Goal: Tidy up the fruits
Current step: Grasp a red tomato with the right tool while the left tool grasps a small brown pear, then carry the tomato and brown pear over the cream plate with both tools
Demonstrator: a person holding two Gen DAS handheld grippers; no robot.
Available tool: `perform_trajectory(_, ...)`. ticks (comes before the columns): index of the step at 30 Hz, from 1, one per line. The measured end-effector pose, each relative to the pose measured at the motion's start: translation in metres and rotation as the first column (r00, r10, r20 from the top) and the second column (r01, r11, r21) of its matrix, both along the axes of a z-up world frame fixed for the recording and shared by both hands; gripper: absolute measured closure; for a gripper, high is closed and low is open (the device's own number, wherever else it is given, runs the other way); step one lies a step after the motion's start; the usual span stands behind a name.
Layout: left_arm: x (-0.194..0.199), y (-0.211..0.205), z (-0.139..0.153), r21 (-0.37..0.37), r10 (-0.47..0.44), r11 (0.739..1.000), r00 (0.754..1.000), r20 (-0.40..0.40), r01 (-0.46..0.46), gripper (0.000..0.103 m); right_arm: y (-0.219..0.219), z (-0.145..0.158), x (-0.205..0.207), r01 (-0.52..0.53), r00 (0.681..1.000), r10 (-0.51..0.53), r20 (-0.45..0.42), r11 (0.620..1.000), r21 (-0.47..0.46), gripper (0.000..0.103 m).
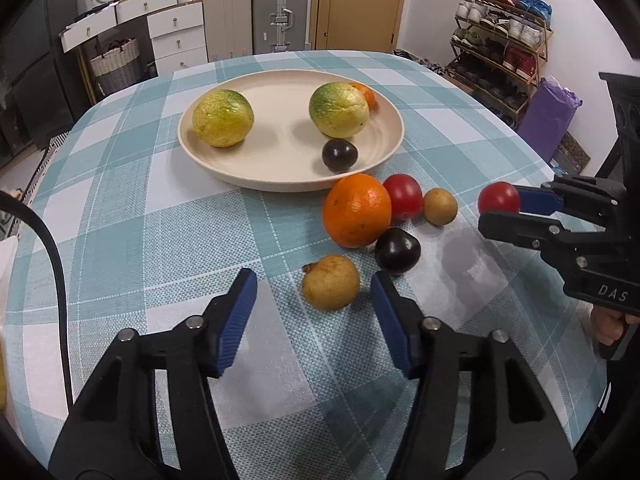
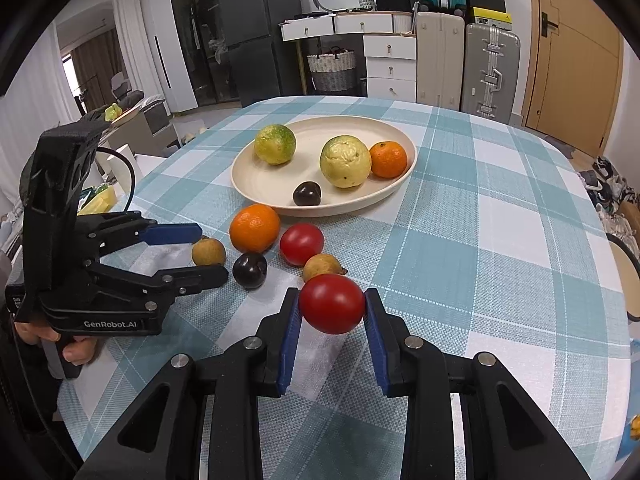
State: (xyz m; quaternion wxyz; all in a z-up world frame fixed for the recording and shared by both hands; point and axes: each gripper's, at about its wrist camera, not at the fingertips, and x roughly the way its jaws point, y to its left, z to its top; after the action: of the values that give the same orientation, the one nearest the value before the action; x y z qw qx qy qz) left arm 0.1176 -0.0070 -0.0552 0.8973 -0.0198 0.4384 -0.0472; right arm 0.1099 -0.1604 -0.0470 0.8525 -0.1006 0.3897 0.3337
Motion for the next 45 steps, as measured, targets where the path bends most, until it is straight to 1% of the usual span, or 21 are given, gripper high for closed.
perform_trajectory(4,-0.001,-0.003,0.001,0.000,-0.018,1.000,1.000,0.003,0.018,0.066,-0.002,0.002,0.001,0.006,1.000,-0.006,0.000,1.000,0.006,0.071)
perform_trajectory(5,-0.002,-0.003,0.001,-0.005,-0.023,1.000,1.000,0.004,0.023,0.074,-0.002,0.002,0.001,0.006,1.000,-0.006,0.000,1.000,0.006,0.071)
perform_trajectory(6,-0.002,-0.003,0.001,-0.007,-0.026,1.000,1.000,0.004,0.026,0.077,-0.002,0.002,0.001,0.007,1.000,-0.007,0.000,1.000,0.008,0.071)
perform_trajectory(8,-0.002,-0.004,0.001,-0.008,-0.027,1.000,1.000,0.004,0.027,0.078,-0.003,0.002,0.001,0.009,1.000,-0.009,0.000,1.000,0.009,0.071)
perform_trajectory(15,-0.003,-0.003,0.002,-0.022,-0.038,0.999,0.999,0.008,0.038,0.078,-0.003,0.004,0.000,0.014,1.000,-0.014,0.008,1.000,0.012,0.071)
perform_trajectory(23,-0.008,-0.003,0.009,-0.026,-0.045,0.999,0.998,0.047,0.046,0.078,-0.005,0.007,0.001,0.025,1.000,-0.025,0.019,0.999,0.035,0.071)
perform_trajectory(30,-0.012,0.005,0.023,-0.017,-0.012,1.000,0.994,0.108,0.014,0.078,-0.008,0.013,0.002,0.039,0.998,-0.042,0.036,0.997,0.068,0.071)
perform_trajectory(32,-0.012,0.007,0.027,-0.027,-0.002,1.000,0.992,0.128,0.005,0.078,-0.008,0.015,0.003,0.050,0.998,-0.053,0.042,0.996,0.075,0.071)
perform_trajectory(36,-0.010,0.009,0.034,-0.014,0.008,1.000,0.989,0.146,-0.006,0.078,-0.006,0.021,0.007,0.063,0.997,-0.067,0.048,0.995,0.078,0.071)
perform_trajectory(45,-0.002,0.021,0.054,-0.025,0.038,0.999,0.980,0.196,-0.034,0.078,0.002,0.033,0.018,0.054,0.997,-0.060,0.055,0.994,0.100,0.071)
